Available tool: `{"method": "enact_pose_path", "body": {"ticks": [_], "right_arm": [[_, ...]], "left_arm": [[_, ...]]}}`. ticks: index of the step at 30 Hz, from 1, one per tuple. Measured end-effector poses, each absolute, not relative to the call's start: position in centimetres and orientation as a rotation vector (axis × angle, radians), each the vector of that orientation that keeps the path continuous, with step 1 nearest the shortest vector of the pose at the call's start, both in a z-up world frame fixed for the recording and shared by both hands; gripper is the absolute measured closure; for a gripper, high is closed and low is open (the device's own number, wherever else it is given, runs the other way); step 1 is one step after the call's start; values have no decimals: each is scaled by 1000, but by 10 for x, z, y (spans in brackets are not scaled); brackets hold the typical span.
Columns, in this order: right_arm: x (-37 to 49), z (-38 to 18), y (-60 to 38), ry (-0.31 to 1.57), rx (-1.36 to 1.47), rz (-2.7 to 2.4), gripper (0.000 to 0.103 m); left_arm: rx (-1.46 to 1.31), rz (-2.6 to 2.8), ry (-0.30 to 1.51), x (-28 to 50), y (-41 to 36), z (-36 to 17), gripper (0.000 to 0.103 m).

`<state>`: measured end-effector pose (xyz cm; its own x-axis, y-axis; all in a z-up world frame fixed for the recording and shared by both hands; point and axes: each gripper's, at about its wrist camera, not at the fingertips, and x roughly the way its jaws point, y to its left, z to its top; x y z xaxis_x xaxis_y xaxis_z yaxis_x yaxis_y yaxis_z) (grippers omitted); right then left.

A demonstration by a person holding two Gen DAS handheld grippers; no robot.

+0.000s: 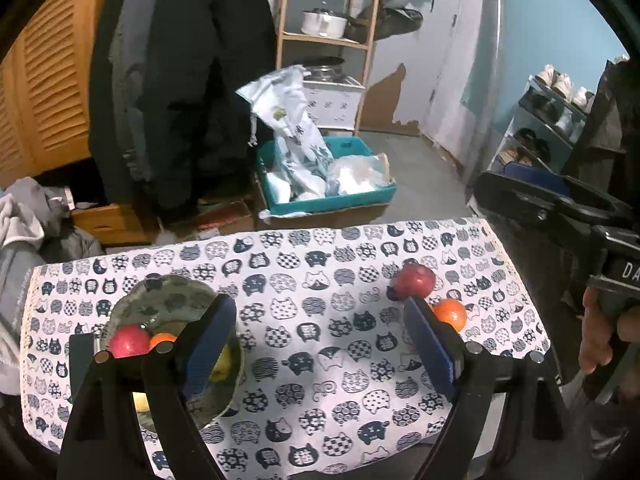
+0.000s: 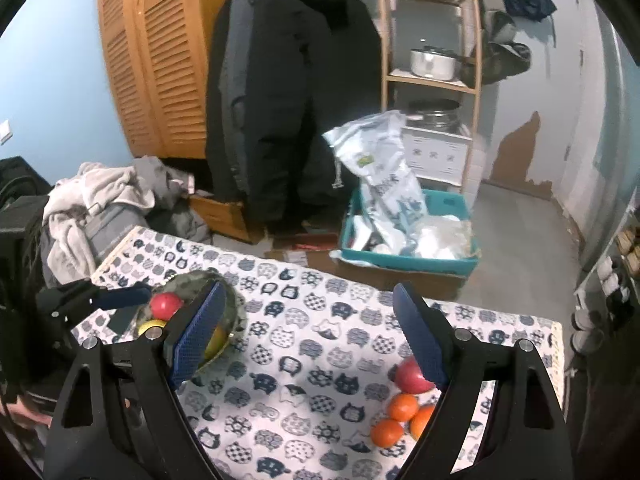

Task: Organize fruits
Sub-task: 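Withdraw both tools from the bowl and move back toward the remaining fruit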

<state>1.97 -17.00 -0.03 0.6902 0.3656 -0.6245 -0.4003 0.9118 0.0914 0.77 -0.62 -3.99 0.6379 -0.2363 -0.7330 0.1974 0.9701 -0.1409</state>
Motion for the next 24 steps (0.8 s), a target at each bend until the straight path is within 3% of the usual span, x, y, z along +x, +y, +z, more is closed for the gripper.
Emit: {"method": "enact_pose_path", "body": {"ticks": [24], "right_arm": [[7,-34,-296,768,49,243,19]], "left_arm": [[48,-389,928,25,-107,-57,16]]}}
